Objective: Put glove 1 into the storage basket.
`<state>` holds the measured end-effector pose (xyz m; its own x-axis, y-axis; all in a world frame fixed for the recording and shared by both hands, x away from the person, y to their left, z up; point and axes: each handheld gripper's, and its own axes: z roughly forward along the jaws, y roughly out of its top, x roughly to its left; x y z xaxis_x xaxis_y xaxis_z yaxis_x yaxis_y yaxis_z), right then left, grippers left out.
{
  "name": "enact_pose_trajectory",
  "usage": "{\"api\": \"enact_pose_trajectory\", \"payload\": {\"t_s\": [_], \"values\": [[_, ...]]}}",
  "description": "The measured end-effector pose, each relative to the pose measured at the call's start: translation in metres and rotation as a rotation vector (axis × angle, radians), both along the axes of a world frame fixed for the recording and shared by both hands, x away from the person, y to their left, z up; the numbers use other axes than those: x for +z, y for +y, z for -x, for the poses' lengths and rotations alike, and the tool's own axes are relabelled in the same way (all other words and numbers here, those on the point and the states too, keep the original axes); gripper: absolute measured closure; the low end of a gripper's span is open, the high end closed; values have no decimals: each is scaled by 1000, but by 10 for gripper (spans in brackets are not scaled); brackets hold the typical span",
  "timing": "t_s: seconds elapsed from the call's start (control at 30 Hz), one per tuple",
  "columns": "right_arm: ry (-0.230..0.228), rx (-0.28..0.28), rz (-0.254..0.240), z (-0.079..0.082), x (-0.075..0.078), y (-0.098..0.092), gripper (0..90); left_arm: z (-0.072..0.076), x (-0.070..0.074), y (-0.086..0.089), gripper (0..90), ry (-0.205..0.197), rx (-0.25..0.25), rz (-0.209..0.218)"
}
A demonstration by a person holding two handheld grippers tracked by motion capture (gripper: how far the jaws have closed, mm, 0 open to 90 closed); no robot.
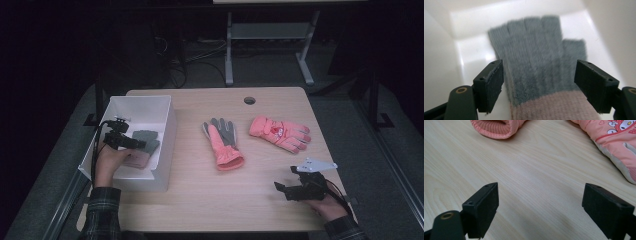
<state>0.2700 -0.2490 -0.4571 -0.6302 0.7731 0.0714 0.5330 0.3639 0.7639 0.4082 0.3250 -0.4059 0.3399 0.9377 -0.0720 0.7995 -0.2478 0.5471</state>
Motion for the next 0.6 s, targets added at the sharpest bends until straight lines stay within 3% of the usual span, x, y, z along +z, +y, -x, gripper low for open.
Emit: {"api": "enact_pose_trajectory", "payload": {"t_s": [0.33,0.43,0.6], "values": [[2,-4,-7,-1,0,1,136,11,27,-3,218,-66,-23,46],[1,-6,-7,0,0,0,136,14,42,-11,218,-112,-72,104],[0,-9,-3,2,0,-1,137,19,57,-26,218,-149,-124,154]]}}
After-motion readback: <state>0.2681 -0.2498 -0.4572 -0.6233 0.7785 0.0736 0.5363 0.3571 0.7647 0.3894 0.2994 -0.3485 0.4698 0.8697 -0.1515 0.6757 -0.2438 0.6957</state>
